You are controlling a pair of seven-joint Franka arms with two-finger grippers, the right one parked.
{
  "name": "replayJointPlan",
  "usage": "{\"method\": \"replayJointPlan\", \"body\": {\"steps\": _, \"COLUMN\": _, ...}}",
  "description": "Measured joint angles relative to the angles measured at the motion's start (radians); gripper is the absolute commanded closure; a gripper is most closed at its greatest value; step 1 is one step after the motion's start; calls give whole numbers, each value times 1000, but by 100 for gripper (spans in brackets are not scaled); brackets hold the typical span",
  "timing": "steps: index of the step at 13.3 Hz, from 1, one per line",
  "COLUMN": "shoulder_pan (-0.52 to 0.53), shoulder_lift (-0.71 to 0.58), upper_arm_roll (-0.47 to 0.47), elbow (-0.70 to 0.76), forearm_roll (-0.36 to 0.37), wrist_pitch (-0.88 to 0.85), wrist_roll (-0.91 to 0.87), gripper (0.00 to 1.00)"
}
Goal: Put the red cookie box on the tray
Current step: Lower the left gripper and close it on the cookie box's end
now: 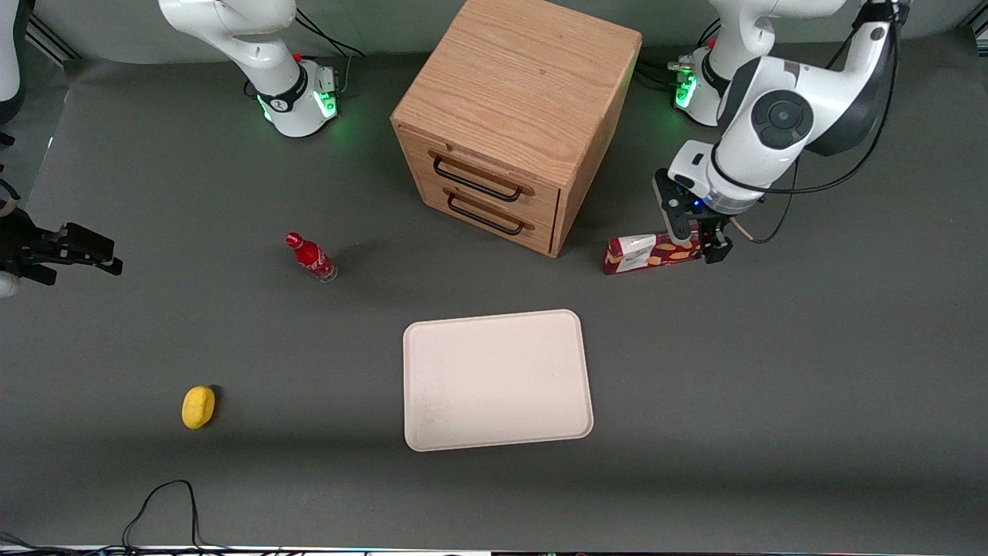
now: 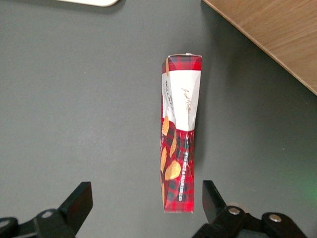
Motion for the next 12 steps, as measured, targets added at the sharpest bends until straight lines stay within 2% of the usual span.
{"method": "replayJointPlan", "body": {"steps": 7, "shoulder_pan": -53, "shoulder_lift": 62, "upper_arm_roll": 0, "elbow": -163, "forearm_roll": -14, "wrist_pitch": 261, "wrist_roll": 1, "gripper": 4}}
{"method": "replayJointPlan", "body": {"steps": 9, "shoulder_pan": -56, "shoulder_lift": 90, "upper_arm_roll": 0, "elbow": -185, "forearm_roll": -14, "wrist_pitch": 329, "wrist_roll": 2, "gripper": 7}}
{"method": "replayJointPlan", "body": {"steps": 10, "shoulder_pan": -56, "shoulder_lift": 111, "upper_arm_roll": 0, "elbow": -187, "forearm_roll": -14, "wrist_pitch": 361, "wrist_roll": 2, "gripper": 10}}
{"method": "replayJointPlan", "body": {"steps": 11, "shoulder_pan": -56, "shoulder_lift": 133, "upper_arm_roll": 1, "elbow": -190, "forearm_roll": -14, "wrist_pitch": 393, "wrist_roll": 2, "gripper": 17}}
{"method": "replayJointPlan", "body": {"steps": 12, "shoulder_pan": -56, "shoulder_lift": 156, "upper_arm_roll": 1, "elbow": -192, "forearm_roll": -14, "wrist_pitch": 421, "wrist_roll": 2, "gripper": 37}}
